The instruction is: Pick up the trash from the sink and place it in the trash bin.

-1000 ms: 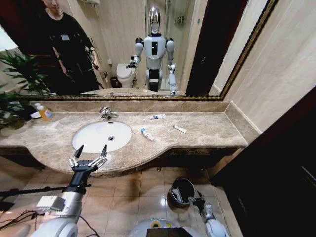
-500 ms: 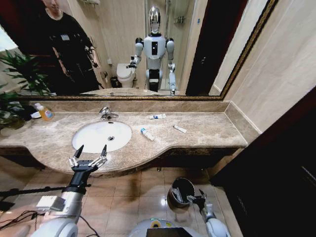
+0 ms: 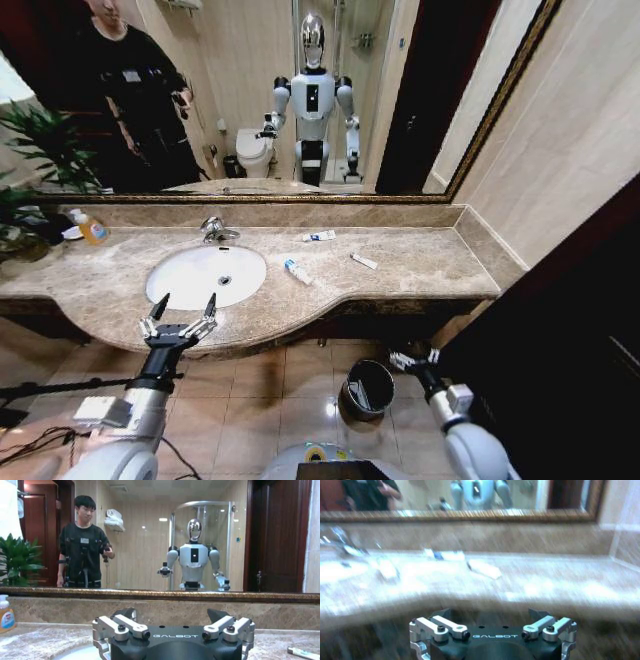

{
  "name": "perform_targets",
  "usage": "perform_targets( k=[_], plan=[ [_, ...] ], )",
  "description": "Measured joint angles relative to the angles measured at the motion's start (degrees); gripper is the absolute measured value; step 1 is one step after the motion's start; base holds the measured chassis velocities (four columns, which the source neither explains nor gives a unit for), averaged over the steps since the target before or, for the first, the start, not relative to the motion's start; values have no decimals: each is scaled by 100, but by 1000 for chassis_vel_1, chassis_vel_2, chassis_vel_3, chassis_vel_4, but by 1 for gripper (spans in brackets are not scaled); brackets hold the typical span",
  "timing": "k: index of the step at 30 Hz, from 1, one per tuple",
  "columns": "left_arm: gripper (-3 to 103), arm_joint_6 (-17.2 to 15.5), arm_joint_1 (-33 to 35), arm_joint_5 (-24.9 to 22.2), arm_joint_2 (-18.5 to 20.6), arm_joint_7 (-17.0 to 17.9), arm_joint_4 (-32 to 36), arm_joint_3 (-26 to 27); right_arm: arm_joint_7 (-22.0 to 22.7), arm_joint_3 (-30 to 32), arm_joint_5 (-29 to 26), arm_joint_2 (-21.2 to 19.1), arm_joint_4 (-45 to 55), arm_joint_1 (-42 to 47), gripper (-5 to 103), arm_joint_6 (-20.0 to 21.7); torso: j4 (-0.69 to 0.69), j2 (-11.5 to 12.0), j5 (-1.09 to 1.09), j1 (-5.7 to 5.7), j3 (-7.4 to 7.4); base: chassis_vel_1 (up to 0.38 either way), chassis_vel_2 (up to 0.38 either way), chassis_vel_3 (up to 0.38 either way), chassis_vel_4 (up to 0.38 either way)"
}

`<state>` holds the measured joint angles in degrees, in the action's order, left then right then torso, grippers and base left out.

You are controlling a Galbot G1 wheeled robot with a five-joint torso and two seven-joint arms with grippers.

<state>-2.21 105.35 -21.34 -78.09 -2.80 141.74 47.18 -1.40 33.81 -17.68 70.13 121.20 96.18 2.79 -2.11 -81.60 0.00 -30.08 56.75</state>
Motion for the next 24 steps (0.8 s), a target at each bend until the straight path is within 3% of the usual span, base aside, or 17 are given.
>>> perform_targets(
  k=[2, 4, 11, 17, 24],
  plan=[
    [100, 0, 0, 0, 0, 0, 0, 0, -3, -43, -6, -22, 98, -80, 100, 112, 0, 0, 1, 0, 0, 0, 0, 0, 0],
    [100, 0, 0, 0, 0, 1, 0, 0, -135, -269, -97, -176, 349, -520, 100, 588, -1, 0, 0, 0, 0, 0, 0, 0, 0],
    [100, 0, 0, 0, 0, 0, 0, 0, -662, -861, -240, -505, 11, -1702, 100, 1124, 0, 0, -1, -1, 1, 0, 0, 0, 0],
    [100, 0, 0, 0, 0, 0, 0, 0, -684, -1377, -369, -606, -685, -2898, 100, 1316, -1, 1, 1, -1, 1, 0, 0, 0, 0],
    [100, 0, 0, 0, 1, 0, 0, 0, -879, -1788, -584, -947, -2189, -4200, 100, 1370, 0, 1, 1, -2, 1, 0, 0, 0, 0]
  ],
)
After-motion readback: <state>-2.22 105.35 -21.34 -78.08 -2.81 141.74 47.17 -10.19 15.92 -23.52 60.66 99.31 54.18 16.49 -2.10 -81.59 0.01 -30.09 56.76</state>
